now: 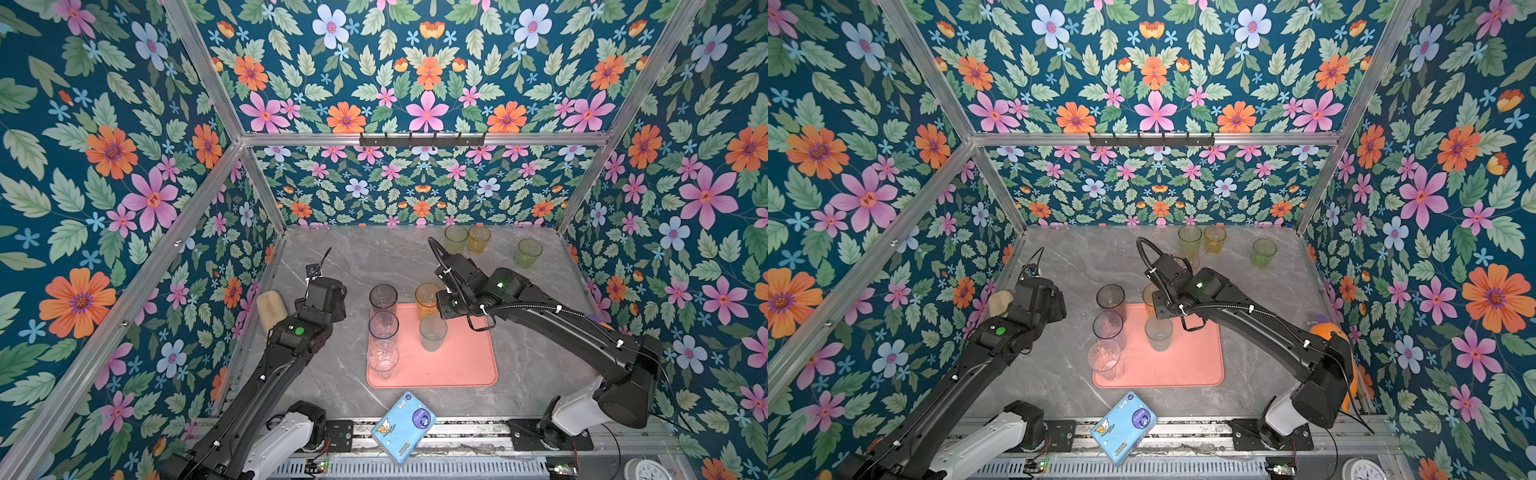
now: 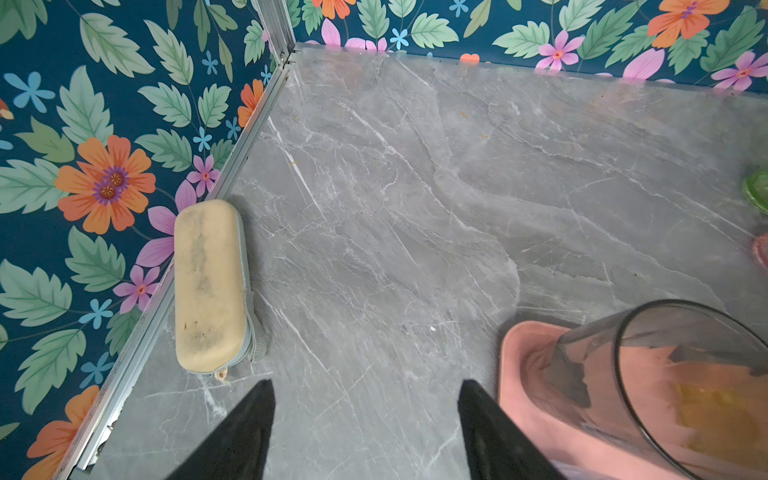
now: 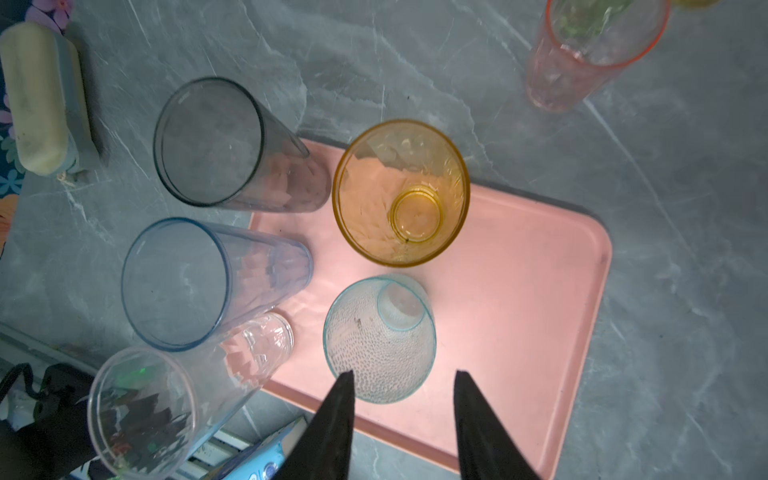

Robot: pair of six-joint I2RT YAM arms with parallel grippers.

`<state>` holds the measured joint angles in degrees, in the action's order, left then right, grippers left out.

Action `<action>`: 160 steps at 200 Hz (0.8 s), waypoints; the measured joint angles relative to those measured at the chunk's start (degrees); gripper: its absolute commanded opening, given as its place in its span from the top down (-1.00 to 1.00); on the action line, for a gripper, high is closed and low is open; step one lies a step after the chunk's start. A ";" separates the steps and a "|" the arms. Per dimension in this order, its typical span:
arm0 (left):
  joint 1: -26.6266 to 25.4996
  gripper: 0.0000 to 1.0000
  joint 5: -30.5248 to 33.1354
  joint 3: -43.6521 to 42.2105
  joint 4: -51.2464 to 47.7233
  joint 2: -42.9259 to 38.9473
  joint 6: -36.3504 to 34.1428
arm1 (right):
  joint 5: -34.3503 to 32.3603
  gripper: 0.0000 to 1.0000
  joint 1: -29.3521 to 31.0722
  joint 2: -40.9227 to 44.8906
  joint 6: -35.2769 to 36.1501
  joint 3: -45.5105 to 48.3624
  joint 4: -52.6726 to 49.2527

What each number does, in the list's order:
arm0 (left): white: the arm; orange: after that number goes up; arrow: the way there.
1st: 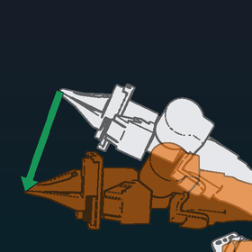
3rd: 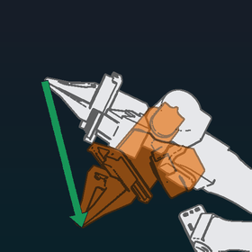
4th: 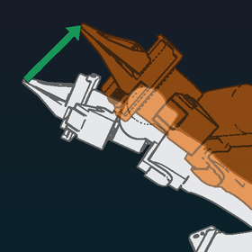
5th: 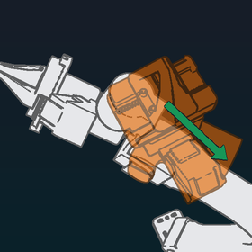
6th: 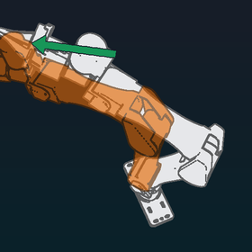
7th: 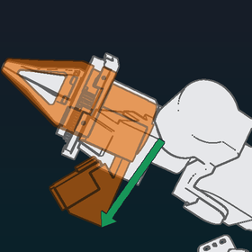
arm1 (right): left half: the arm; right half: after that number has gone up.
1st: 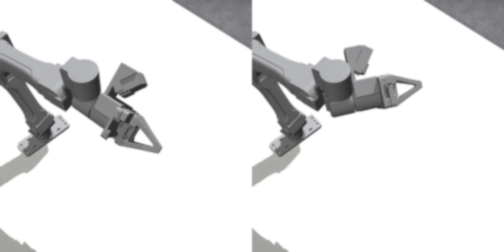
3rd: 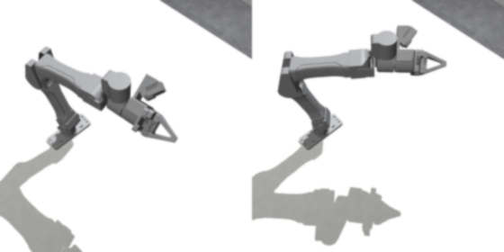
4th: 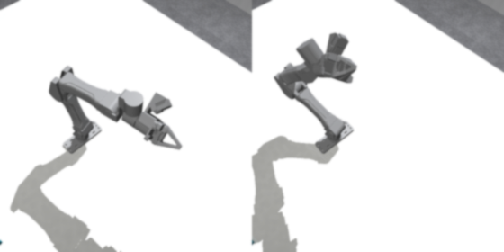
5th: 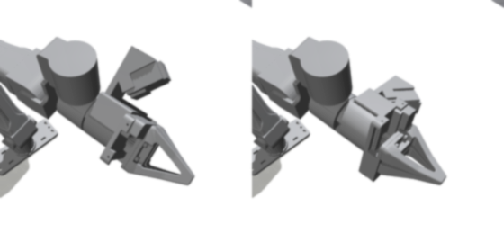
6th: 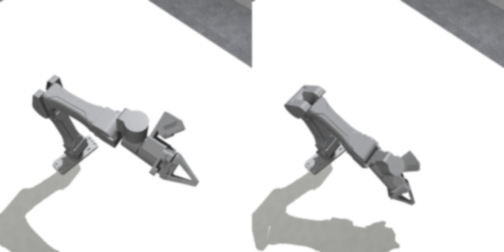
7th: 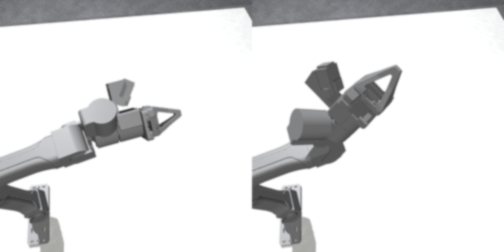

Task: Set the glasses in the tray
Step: 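Raise the right gripper and move it over the green glass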

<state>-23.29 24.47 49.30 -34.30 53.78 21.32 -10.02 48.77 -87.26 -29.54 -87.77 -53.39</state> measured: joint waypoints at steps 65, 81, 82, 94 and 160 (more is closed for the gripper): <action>0.00 -0.45 0.02 -0.11 0.00 -0.35 0.33 | -2.36 -0.02 -7.91 0.44 3.04 -8.81 2.10; 0.00 -0.45 0.02 -0.13 0.00 -0.55 0.83 | -2.36 -0.03 -10.14 0.39 4.39 -9.99 3.43; 0.00 -0.45 0.02 -0.13 0.00 -0.55 0.81 | -2.36 -0.03 -10.25 0.37 4.44 -10.03 3.50; 0.00 -0.45 0.02 -0.13 0.00 -0.57 0.83 | -2.43 -0.09 -11.98 0.07 4.94 -10.75 4.52; 0.00 -0.45 -0.22 -0.13 0.00 -0.26 0.85 | 2.80 -0.10 -23.82 -5.16 7.45 -10.10 12.15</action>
<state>-23.29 24.25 49.17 -34.30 53.52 22.17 -7.22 24.95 -92.42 -22.09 -97.86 -41.23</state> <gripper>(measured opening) 0.724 0.548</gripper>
